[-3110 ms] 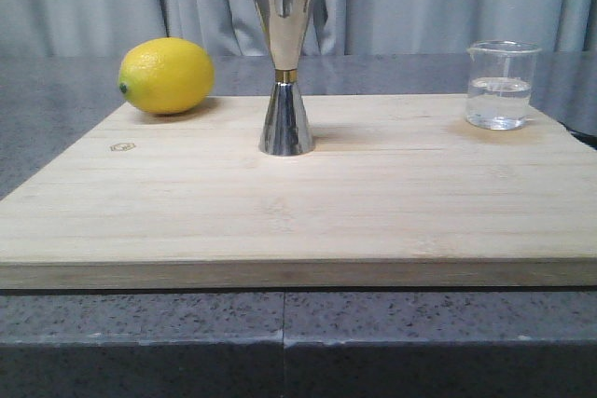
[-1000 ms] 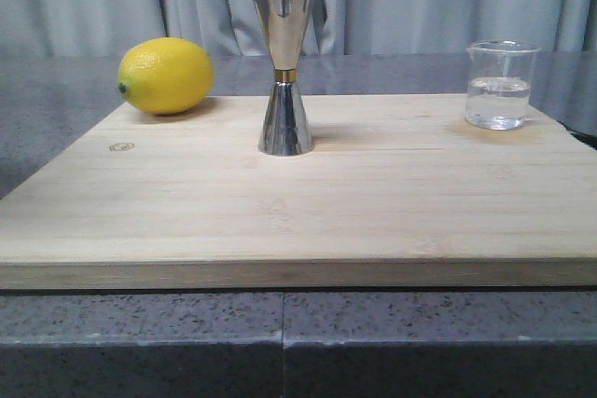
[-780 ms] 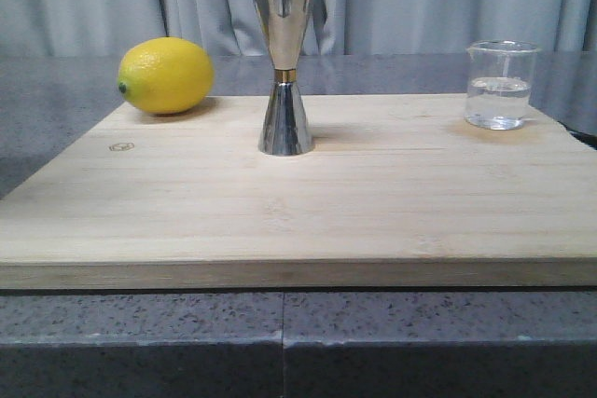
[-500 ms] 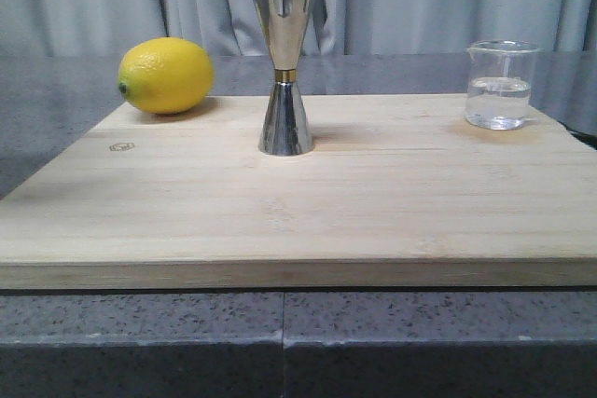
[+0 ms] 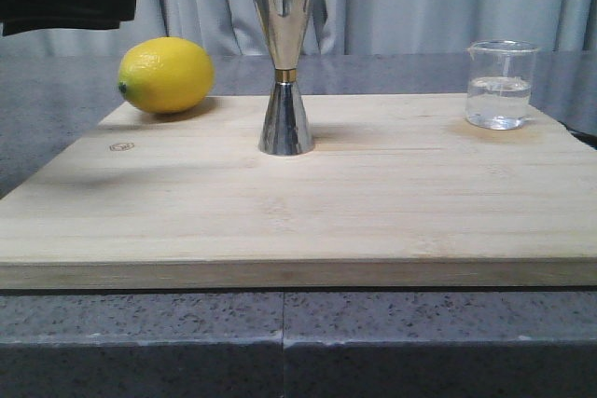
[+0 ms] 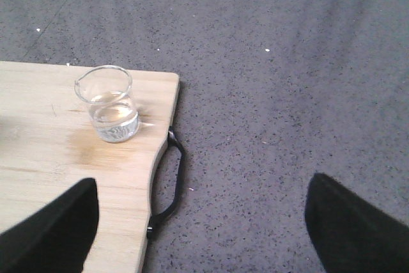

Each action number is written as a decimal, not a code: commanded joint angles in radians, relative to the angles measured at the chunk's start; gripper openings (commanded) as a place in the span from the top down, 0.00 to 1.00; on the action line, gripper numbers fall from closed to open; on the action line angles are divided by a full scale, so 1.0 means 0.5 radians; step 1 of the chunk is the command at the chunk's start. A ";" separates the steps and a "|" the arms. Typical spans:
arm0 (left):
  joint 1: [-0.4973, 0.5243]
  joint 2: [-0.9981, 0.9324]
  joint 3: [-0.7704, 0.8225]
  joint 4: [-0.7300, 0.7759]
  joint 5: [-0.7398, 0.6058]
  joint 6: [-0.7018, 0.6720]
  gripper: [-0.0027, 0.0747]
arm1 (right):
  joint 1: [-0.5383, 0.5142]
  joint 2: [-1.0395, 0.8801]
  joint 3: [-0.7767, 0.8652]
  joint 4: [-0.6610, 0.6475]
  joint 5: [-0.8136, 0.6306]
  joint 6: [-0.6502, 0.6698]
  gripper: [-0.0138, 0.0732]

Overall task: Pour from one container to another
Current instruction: 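Move the left gripper down to the steel jigger and close on it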

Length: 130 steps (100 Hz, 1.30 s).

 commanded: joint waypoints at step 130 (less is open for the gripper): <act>-0.681 0.659 -0.410 -0.501 0.215 0.545 0.36 | -0.016 0.023 -0.068 -0.001 -0.103 -0.011 0.16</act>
